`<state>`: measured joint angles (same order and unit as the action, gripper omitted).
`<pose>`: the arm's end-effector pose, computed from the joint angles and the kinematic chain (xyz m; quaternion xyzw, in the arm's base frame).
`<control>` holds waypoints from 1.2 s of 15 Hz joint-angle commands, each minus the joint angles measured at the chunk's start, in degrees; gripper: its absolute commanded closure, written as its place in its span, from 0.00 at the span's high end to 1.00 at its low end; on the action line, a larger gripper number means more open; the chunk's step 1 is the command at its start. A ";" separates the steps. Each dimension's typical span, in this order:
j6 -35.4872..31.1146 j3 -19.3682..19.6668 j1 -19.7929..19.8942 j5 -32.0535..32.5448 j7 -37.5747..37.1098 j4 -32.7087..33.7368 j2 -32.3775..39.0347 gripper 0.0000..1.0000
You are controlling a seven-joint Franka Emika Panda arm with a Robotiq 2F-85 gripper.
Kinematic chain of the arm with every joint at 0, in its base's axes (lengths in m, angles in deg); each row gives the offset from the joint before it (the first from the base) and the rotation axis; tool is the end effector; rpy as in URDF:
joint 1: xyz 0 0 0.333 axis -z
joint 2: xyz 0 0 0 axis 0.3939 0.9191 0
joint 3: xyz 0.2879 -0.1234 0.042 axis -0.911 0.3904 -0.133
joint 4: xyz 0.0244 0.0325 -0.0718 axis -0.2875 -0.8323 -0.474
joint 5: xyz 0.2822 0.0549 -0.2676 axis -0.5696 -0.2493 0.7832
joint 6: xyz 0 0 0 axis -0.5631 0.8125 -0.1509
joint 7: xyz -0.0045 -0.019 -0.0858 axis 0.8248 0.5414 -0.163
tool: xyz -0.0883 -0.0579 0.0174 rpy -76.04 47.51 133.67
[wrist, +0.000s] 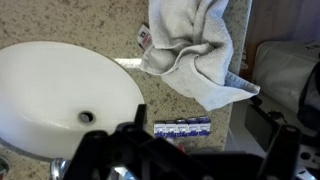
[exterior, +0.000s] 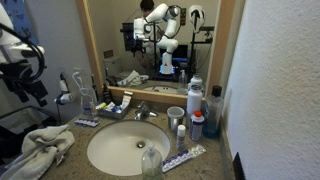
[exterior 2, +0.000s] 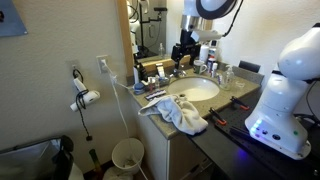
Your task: Pick up the towel from the hand basin, wipe the wall with it and put the towel back on the hand basin.
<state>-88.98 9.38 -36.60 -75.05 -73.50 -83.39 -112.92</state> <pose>0.3192 0.2016 0.3936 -0.9983 -0.0039 -0.0552 0.0201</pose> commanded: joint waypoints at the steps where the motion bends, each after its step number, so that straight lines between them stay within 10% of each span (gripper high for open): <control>1: -10.13 -3.18 -2.14 -2.83 -5.42 -7.17 1.13 1.00; 18: -37.64 -3.12 -0.49 10.96 -13.58 -4.95 33.04 1.00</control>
<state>-122.46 5.52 -37.70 -69.03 -82.86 -88.34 -82.04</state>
